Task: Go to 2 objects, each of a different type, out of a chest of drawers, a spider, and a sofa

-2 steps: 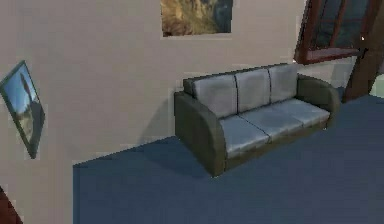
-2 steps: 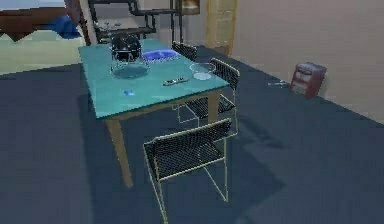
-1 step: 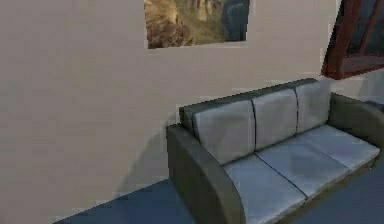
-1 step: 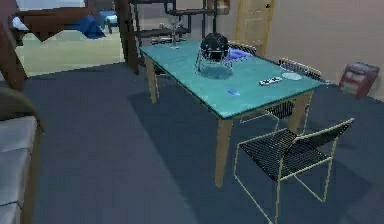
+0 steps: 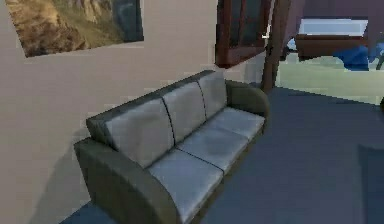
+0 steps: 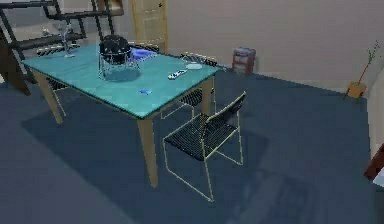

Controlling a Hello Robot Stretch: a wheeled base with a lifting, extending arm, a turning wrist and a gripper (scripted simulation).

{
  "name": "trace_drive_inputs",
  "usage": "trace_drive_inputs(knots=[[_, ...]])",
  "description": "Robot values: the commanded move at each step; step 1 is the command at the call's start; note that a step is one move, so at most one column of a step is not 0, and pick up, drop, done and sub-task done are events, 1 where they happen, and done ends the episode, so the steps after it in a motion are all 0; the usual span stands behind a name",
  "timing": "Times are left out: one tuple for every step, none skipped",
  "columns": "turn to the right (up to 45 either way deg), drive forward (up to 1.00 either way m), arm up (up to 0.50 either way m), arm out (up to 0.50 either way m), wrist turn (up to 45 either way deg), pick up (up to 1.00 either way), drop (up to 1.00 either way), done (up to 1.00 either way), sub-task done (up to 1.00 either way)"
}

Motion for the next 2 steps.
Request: trace_drive_inputs(knots=[[0.0, 0.00, 0.00, 0.00, 0.0, 0.00, 0.00, 0.00, 1.00], [45.0, 0.00, 0.00, 0.00, 0.0, 0.00, 0.00, 0.00, 0.00]])
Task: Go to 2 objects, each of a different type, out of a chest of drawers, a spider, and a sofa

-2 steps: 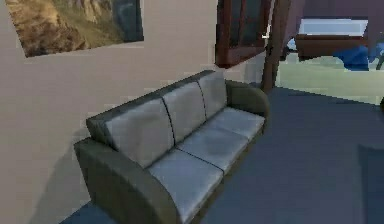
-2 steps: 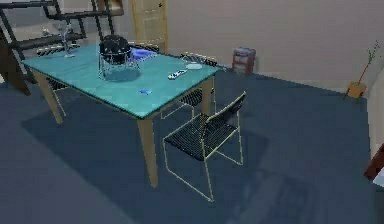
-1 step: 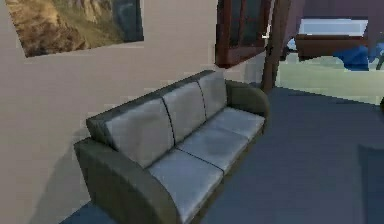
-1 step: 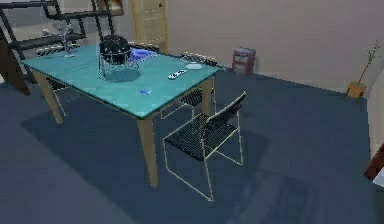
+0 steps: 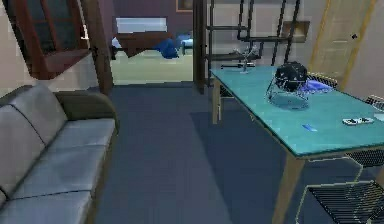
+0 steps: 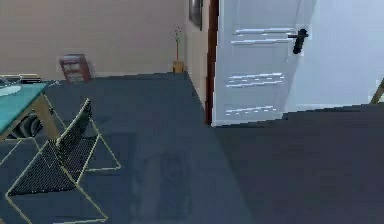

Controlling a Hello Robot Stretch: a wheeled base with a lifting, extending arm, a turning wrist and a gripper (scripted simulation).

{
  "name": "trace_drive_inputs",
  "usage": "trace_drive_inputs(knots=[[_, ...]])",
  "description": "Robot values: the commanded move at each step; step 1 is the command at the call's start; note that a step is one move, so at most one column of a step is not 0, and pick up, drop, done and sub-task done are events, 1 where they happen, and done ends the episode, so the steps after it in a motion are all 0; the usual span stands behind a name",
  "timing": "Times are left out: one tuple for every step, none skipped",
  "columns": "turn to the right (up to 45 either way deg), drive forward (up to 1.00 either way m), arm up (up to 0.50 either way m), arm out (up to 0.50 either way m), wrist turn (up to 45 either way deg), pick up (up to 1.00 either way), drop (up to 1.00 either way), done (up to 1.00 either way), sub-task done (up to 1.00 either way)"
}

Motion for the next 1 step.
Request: trace_drive_inputs(knots=[[45.0, 0.00, 0.00, 0.00, 0.0, 0.00, 0.00, 0.00, 0.00]])
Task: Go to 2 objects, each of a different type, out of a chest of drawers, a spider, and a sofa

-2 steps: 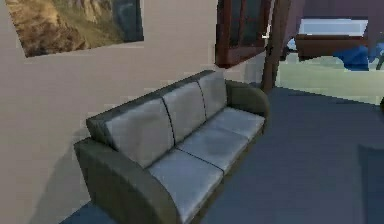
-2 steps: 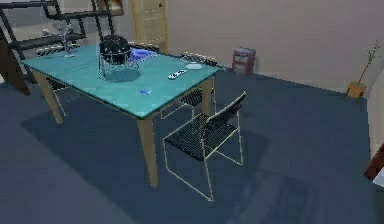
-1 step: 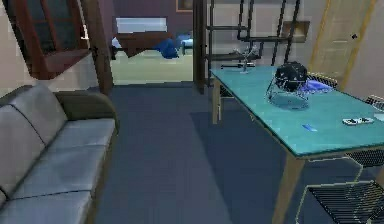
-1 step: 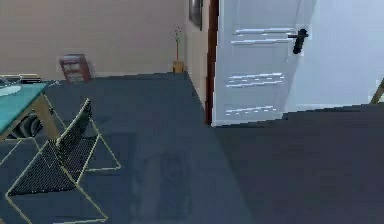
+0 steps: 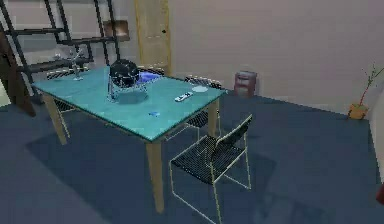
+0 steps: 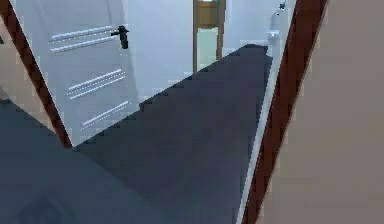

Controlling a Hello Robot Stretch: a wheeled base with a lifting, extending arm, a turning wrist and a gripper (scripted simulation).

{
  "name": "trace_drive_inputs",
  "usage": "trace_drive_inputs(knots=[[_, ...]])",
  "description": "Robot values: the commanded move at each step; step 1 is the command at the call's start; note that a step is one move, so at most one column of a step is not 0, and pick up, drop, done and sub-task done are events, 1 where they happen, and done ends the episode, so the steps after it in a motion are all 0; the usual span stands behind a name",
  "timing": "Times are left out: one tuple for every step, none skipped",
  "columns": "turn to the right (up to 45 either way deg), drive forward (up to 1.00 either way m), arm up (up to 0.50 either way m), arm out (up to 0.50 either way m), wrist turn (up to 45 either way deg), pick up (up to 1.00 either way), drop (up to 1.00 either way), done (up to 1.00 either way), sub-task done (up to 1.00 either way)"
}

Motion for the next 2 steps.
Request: trace_drive_inputs(knots=[[33.0, 0.00, 0.00, 0.00, 0.0, 0.00, 0.00, 0.00, 0.00], [0.0, 0.90, 0.00, 0.00, 0.0, 0.00, 0.00, 0.00, 0.00]])
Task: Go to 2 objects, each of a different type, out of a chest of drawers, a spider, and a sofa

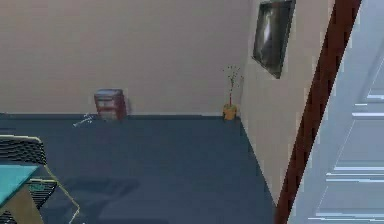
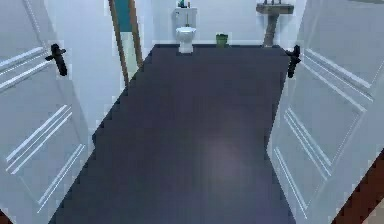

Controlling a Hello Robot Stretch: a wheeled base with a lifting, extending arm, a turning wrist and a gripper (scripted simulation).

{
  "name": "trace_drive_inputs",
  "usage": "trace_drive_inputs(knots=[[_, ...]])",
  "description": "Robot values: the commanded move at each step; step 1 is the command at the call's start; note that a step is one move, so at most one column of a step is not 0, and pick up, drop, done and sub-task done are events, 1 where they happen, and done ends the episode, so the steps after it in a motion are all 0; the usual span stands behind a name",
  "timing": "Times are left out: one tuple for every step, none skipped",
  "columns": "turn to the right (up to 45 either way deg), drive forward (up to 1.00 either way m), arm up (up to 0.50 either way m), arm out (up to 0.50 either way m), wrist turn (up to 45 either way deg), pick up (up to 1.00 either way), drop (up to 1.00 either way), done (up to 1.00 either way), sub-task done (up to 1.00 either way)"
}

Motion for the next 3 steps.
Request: trace_drive_inputs(knots=[[0.0, 0.75, 0.00, 0.00, 0.0, 0.00, 0.00, 0.00, 0.00], [-30.0, 0.00, 0.00, 0.00, 0.0, 0.00, 0.00, 0.00, 0.00], [0.0, 1.00, 0.00, 0.00, 0.0, 0.00, 0.00, 0.00, 0.00]])
